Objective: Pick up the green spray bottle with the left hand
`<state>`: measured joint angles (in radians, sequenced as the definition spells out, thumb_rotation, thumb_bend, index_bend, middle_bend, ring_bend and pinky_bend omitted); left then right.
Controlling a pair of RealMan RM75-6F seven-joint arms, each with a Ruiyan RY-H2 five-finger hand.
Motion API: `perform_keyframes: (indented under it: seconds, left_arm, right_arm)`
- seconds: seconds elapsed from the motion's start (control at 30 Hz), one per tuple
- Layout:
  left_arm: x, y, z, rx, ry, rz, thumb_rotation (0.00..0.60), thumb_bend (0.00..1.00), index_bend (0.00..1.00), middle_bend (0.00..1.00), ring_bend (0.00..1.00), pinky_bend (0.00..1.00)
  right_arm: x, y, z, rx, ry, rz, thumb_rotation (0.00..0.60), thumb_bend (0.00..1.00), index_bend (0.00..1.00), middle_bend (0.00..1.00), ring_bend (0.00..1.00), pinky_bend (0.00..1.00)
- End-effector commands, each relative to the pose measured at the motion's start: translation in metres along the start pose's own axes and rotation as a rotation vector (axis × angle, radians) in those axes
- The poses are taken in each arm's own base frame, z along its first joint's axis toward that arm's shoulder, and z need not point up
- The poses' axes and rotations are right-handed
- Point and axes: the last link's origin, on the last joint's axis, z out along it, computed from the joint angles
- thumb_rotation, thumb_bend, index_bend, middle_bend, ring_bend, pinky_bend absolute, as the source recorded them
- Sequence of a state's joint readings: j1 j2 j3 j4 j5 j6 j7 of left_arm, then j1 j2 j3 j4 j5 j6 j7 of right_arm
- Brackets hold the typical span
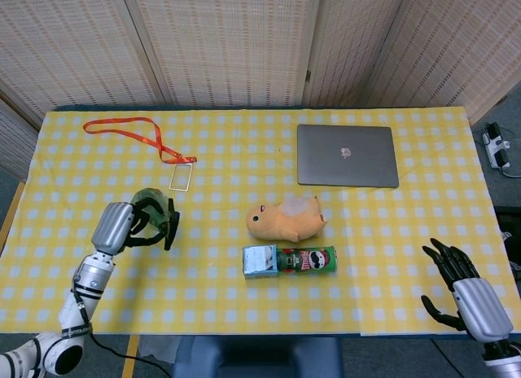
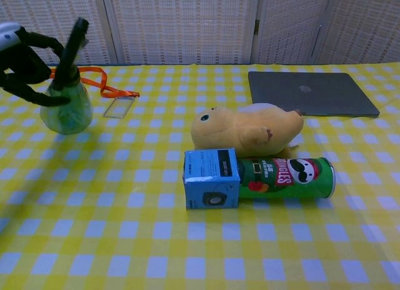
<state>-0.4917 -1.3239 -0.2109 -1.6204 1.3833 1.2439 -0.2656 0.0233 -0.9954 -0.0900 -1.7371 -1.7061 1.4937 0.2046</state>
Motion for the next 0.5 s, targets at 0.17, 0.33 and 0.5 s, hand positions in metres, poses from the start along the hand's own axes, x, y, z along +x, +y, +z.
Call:
perform_keyframes:
  seconds: [0.17,0.33,0.5]
  left_arm:
    - [0.089,0.031,-0.022,0.102,-0.020,-0.533,0.600,0.38,0.72,1.00,1.00,1.00]
    - [0.098,0.030,-0.033,0.221,-0.203,-0.614,0.600,0.39,0.72,1.00,1.00,1.00]
    - [0.102,0.015,-0.032,0.328,-0.281,-0.649,0.600,0.39,0.72,1.00,1.00,1.00]
  right_arm:
    - [0.001,-0.001,0.000,0.004,0.012,0.005,0.600,0.41,0.00,0.00,0.00,0.00]
    - [0.002,-0.003,-0.003,0.022,0.025,0.008,0.600,0.41,0.00,0.00,0.00,0.00]
    - [0.003,-0.005,-0.006,0.035,0.034,0.009,0.600,0.41,0.00,0.00,0.00,0.00]
